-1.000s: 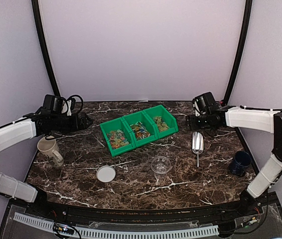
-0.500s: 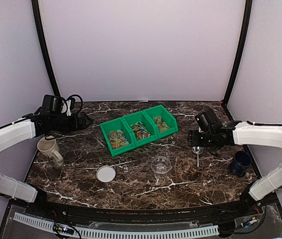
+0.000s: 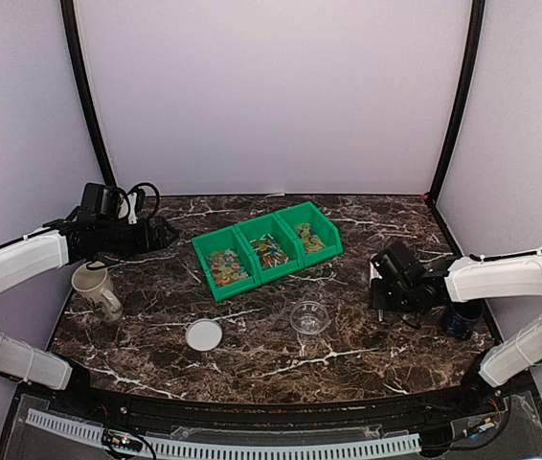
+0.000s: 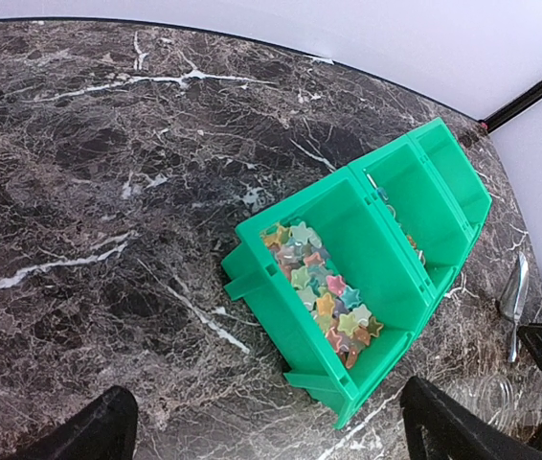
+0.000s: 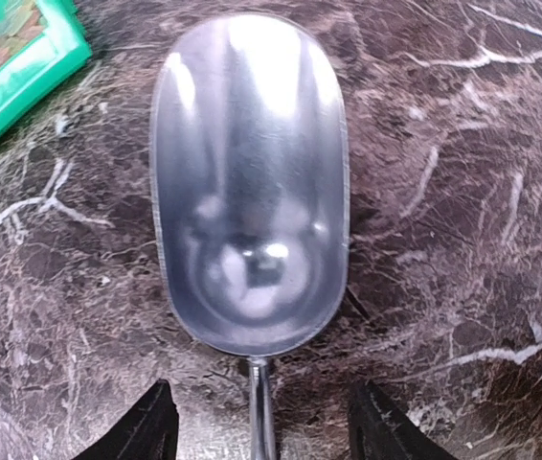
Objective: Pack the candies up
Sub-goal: Pick up the spatula from the center of the board, then pass from the right arm to the left
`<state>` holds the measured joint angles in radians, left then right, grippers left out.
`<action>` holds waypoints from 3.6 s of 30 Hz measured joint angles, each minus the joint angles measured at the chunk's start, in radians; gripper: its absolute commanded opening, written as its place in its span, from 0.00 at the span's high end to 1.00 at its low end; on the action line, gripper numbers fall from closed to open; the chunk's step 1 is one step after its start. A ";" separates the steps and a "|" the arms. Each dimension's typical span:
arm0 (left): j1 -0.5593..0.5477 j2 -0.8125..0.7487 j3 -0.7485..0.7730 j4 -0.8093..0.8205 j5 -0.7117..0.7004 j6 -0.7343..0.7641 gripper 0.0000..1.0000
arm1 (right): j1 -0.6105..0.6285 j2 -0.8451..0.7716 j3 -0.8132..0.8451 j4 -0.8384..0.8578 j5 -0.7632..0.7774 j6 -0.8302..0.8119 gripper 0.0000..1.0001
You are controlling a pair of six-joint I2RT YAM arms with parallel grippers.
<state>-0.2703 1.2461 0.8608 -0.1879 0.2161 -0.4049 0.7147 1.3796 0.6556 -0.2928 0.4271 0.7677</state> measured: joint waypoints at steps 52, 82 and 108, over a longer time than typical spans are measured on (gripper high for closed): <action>0.000 0.000 -0.003 0.012 0.057 -0.007 0.04 | 0.071 0.157 0.024 0.211 0.124 -0.107 1.00; -0.003 0.095 -0.013 0.135 0.469 -0.034 0.12 | 0.283 0.323 0.594 0.124 -0.145 -1.073 1.00; -0.083 0.176 -0.013 0.135 0.615 -0.016 0.33 | 0.389 0.483 0.739 -0.019 -0.165 -1.235 1.00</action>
<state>-0.3534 1.4223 0.8482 -0.0525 0.8314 -0.4206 1.1034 1.8622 1.3949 -0.3115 0.2619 -0.4671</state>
